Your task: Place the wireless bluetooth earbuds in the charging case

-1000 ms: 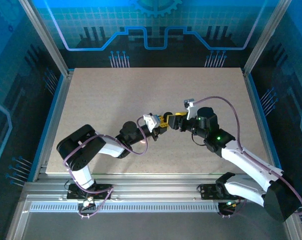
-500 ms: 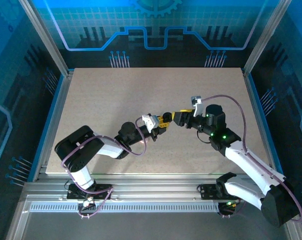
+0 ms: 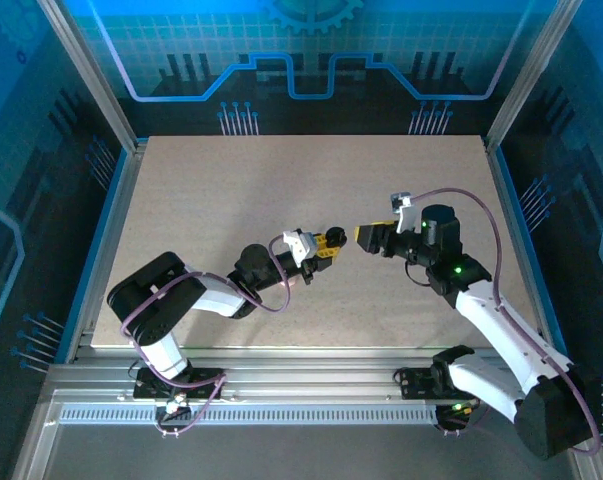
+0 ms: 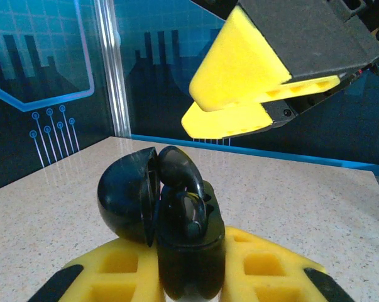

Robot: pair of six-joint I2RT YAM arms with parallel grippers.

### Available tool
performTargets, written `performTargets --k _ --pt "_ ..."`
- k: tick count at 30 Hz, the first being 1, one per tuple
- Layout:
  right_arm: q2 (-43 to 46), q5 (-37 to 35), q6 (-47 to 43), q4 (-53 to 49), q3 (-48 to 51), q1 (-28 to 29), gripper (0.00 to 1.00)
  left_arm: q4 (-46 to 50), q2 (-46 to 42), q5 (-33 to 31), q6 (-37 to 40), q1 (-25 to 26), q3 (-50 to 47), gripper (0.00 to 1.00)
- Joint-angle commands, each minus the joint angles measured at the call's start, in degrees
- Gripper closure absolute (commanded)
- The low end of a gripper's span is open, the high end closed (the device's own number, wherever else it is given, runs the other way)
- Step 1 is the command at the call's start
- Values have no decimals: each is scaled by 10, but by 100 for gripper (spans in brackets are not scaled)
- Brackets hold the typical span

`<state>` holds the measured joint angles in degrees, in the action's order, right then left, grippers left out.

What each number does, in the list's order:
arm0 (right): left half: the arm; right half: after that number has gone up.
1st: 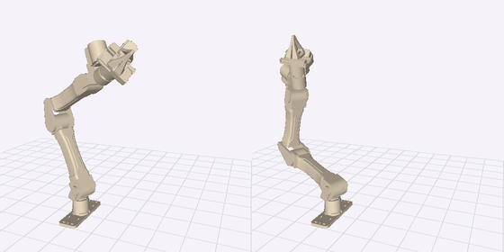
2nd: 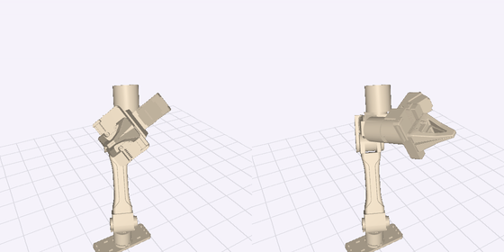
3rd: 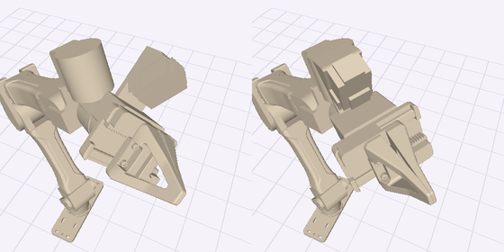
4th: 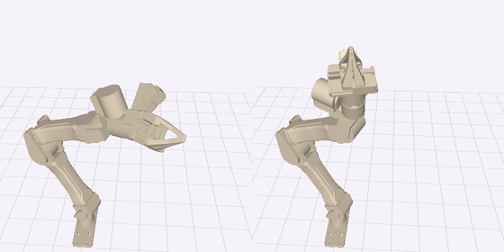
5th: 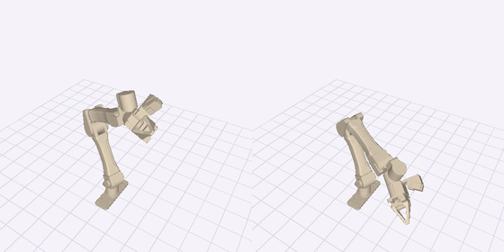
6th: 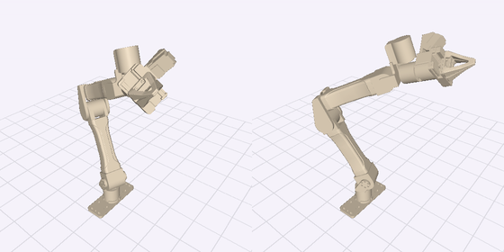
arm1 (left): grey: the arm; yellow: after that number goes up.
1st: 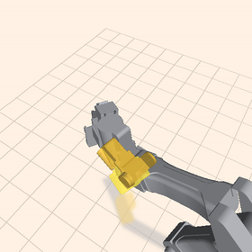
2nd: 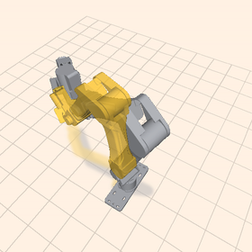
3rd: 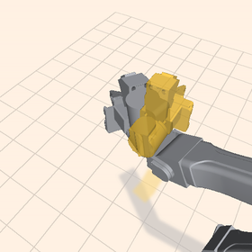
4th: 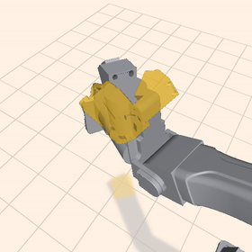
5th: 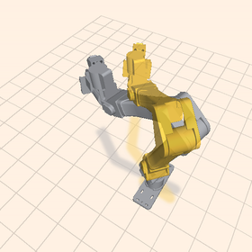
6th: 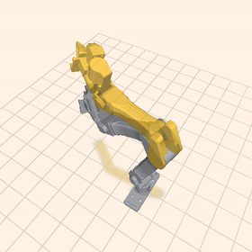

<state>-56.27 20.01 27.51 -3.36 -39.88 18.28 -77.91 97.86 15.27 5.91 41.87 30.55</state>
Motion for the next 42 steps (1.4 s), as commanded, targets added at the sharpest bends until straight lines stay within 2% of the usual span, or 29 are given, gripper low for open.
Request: performTargets --k 1,17,31,42 --pt "-4 40 -17 -11 -22 -9 41 -23 -13 17 -1 4 -4 86" --pt "-77 109 1 16 -60 -10 44 -23 -20 15 6 5 -5 86" --pt "-97 114 -5 4 -68 -10 46 -23 -19 21 4 4 -3 86" --pt "-89 111 -33 -52 -75 -10 47 -24 -16 20 9 5 -1 86"
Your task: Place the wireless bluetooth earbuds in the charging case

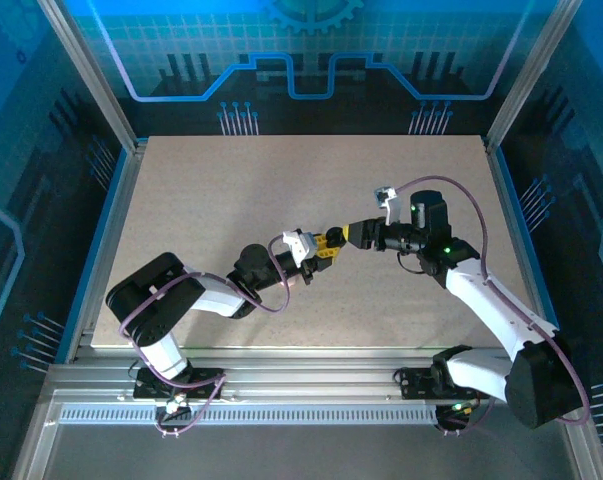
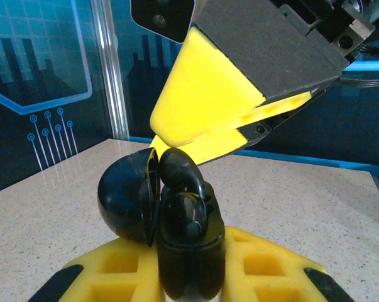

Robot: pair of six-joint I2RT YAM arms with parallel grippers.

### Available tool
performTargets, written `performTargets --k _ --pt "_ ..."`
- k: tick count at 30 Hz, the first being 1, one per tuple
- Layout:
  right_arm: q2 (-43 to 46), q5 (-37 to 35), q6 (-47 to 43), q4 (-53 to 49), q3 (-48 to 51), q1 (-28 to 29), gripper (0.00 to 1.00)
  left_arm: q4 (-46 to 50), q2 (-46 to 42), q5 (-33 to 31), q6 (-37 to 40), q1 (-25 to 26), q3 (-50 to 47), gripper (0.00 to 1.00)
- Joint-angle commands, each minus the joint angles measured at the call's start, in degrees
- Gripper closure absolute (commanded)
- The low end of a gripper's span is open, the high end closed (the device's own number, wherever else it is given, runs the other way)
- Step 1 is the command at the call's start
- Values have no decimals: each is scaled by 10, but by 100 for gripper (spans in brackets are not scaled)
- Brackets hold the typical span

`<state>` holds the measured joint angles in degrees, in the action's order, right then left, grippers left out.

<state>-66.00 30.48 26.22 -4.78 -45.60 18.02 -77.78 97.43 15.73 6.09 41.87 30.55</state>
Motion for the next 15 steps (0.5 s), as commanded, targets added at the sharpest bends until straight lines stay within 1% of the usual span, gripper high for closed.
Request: performTargets --k 1,9,15 --pt "11 7 -22 -43 -19 -7 47 -25 -11 15 7 4 0 86" --pt "27 -3 -29 -68 -28 -8 46 -25 -13 19 6 4 0 86" --pt "43 5 -19 -52 -25 -11 42 -25 -15 20 7 5 -3 86"
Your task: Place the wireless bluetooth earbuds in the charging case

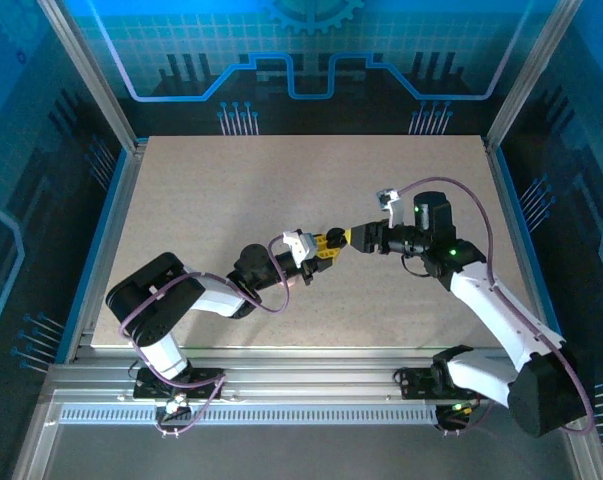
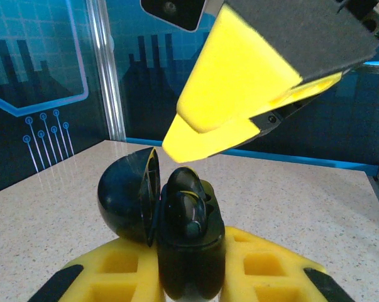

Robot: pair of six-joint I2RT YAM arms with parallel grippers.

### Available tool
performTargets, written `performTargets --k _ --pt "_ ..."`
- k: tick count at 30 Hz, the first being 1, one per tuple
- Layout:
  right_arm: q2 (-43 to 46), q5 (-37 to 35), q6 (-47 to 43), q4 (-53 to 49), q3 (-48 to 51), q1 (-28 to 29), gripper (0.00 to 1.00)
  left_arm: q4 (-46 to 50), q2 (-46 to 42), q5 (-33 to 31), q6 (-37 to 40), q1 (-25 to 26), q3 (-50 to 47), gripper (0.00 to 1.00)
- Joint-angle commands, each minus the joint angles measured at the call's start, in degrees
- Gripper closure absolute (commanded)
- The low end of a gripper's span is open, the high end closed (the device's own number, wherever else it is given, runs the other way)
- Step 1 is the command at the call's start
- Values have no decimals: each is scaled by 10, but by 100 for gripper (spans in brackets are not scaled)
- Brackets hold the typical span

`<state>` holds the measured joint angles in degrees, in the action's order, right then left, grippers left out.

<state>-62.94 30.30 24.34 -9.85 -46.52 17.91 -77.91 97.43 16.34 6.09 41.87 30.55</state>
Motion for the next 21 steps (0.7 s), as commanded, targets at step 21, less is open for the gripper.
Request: performTargets --k 21 --pt "112 -2 -90 43 47 0 45 24 -67 36 -18 2 -17 86"
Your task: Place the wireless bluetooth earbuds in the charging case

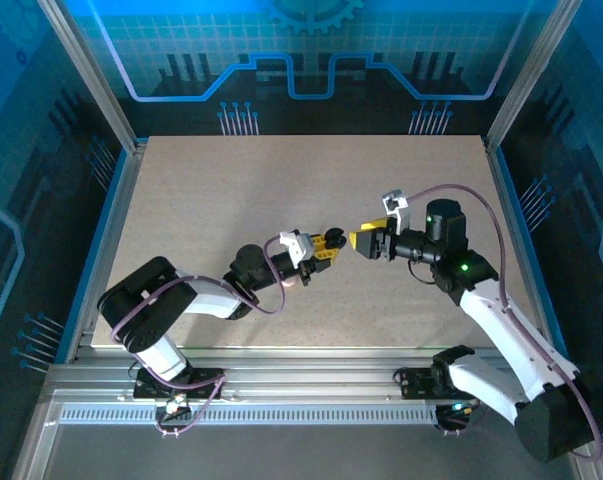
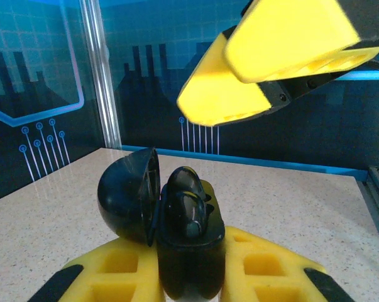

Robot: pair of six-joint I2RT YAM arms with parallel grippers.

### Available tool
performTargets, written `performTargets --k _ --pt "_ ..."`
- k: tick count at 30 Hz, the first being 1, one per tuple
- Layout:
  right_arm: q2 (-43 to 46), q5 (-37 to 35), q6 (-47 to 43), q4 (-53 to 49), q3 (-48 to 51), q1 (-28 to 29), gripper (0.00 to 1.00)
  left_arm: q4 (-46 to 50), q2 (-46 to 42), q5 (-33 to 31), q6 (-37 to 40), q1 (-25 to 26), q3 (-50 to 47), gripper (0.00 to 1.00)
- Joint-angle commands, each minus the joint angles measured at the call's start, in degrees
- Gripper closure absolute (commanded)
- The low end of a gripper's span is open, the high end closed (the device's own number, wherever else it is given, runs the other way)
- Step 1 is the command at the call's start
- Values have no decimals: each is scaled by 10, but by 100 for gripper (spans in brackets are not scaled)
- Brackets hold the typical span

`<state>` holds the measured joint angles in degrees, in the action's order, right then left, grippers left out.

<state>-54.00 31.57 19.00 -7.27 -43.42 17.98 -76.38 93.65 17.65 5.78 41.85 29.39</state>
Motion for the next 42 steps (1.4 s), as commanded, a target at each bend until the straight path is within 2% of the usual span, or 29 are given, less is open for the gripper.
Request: performTargets --k 1,10,20,28,32,42 --pt "32 -18 -40 22 21 -2 45 24 -38 27 -14 2 -5 85" --pt "78 -25 -55 69 67 -12 47 158 -104 59 12 1 10 85" --pt "103 18 -93 96 89 -32 47 225 -124 93 2 -11 19 85" --pt "115 75 -149 108 106 -58 46 229 -129 98 7 -20 21 85" --pt "124 122 -212 93 109 -60 42 242 -129 105 13 -21 27 85" --pt "135 142 -309 25 97 -52 39 273 -136 121 32 -23 41 85"
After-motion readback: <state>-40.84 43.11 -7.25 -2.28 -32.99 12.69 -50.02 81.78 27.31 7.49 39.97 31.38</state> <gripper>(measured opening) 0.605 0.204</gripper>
